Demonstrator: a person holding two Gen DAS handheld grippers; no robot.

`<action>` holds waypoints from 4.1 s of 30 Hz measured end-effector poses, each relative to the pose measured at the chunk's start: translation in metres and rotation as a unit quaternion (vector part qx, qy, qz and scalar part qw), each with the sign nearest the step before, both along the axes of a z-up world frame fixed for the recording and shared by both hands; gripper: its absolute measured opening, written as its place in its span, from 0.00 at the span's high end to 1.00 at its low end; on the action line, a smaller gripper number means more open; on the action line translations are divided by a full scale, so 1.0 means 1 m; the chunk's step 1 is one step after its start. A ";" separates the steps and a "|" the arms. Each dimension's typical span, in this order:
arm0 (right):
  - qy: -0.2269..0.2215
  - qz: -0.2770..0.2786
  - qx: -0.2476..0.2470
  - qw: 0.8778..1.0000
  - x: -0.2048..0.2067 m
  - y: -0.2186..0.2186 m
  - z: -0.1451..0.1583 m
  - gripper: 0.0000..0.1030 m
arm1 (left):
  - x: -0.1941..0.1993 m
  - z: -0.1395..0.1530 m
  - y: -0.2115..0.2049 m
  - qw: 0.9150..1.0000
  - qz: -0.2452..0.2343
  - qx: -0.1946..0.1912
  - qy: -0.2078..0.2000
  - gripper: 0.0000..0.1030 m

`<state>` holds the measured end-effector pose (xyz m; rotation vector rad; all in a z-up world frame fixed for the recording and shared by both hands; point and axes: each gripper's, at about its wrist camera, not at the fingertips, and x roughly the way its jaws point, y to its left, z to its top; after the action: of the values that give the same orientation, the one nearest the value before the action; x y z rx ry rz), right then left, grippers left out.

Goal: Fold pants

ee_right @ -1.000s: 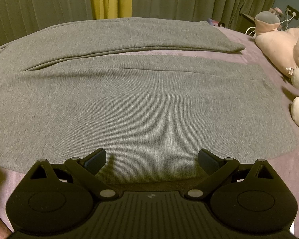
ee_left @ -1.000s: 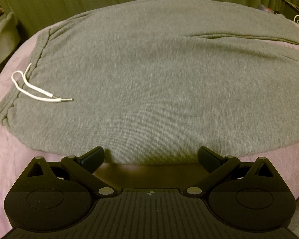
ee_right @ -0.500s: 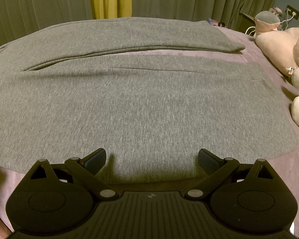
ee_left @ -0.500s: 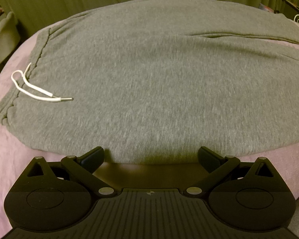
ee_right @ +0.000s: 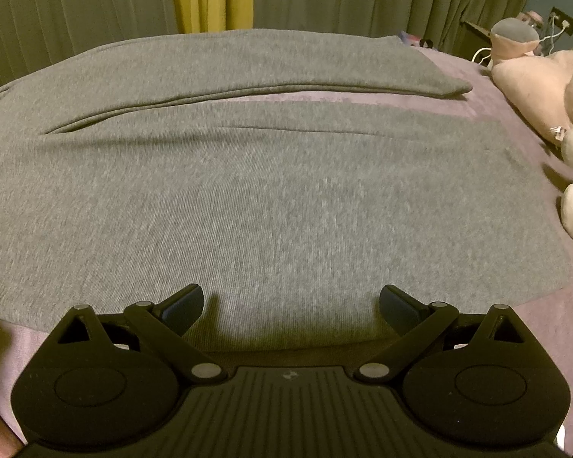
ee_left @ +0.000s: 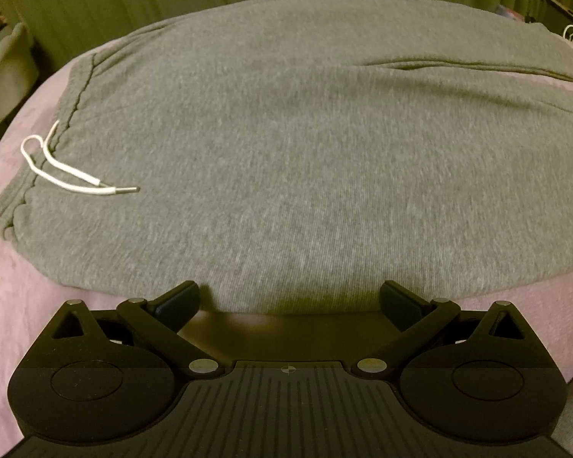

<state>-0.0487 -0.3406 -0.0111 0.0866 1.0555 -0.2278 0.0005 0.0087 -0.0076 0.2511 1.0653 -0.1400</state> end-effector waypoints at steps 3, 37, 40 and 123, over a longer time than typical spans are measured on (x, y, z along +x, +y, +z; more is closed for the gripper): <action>0.001 0.001 0.000 1.000 0.000 0.001 0.000 0.04 | 0.001 0.000 -0.001 1.000 0.000 0.000 0.001 0.00; 0.065 0.001 0.140 0.988 0.017 -0.020 -0.017 0.04 | 0.012 -0.009 -0.004 1.000 0.007 0.004 0.020 0.00; 0.073 0.018 0.154 0.985 0.019 -0.017 -0.017 0.04 | 0.013 -0.005 -0.001 1.000 0.014 -0.009 0.011 0.00; -0.098 -0.104 -0.039 0.989 0.144 -0.118 -0.040 0.69 | 0.314 -0.011 0.124 0.928 0.279 -0.238 -0.066 0.00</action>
<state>0.0955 -0.4591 -0.0507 0.1450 0.8405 -0.4402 0.3148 0.1329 -0.0188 -0.4784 0.9008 0.1327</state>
